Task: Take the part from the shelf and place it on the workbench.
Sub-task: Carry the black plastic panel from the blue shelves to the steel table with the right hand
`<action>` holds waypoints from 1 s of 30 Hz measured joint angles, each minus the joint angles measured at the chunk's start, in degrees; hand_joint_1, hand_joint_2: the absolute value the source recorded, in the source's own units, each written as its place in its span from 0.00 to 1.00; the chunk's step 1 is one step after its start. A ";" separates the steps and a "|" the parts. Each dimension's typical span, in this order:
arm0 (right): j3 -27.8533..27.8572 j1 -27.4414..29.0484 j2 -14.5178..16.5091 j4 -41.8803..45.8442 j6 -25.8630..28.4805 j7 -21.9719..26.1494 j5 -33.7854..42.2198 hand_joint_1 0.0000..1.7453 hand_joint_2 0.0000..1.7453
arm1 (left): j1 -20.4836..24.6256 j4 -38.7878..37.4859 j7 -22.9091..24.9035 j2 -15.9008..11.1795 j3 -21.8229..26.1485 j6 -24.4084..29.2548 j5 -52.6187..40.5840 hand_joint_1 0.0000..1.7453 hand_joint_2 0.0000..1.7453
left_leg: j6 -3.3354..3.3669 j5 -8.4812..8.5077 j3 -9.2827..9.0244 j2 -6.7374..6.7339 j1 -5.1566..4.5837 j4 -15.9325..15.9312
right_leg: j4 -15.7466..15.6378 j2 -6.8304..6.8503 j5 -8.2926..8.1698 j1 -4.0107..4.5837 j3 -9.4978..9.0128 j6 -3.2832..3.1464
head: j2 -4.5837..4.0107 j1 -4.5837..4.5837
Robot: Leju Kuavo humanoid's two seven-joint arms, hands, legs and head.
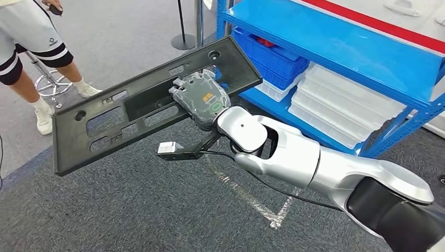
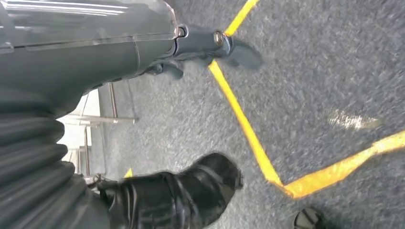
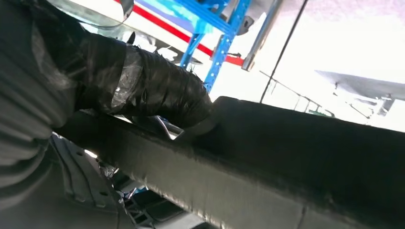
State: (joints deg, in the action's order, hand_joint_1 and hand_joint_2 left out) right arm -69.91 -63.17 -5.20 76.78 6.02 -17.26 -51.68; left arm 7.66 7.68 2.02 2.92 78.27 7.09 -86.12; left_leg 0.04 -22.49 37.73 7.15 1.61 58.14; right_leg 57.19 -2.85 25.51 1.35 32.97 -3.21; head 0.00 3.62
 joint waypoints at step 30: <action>0.58 2.52 -1.26 0.45 -0.34 -0.24 -0.39 1.00 1.00 | -0.06 -0.15 0.29 -0.05 -0.19 0.10 -1.05 0.00 1.00 | -0.27 1.12 1.84 0.60 -0.23 0.91 | 1.96 -2.05 2.13 -0.97 0.21 1.49 | 0.00 -0.59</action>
State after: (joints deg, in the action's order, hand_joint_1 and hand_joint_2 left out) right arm -69.33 -60.66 -6.46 77.24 5.68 -17.50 -52.07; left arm 7.60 7.54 2.31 2.87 78.08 7.20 -87.17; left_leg -0.24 -21.36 39.58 7.75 1.38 59.05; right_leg 59.15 -4.90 27.64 0.38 33.18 -1.72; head 0.00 3.03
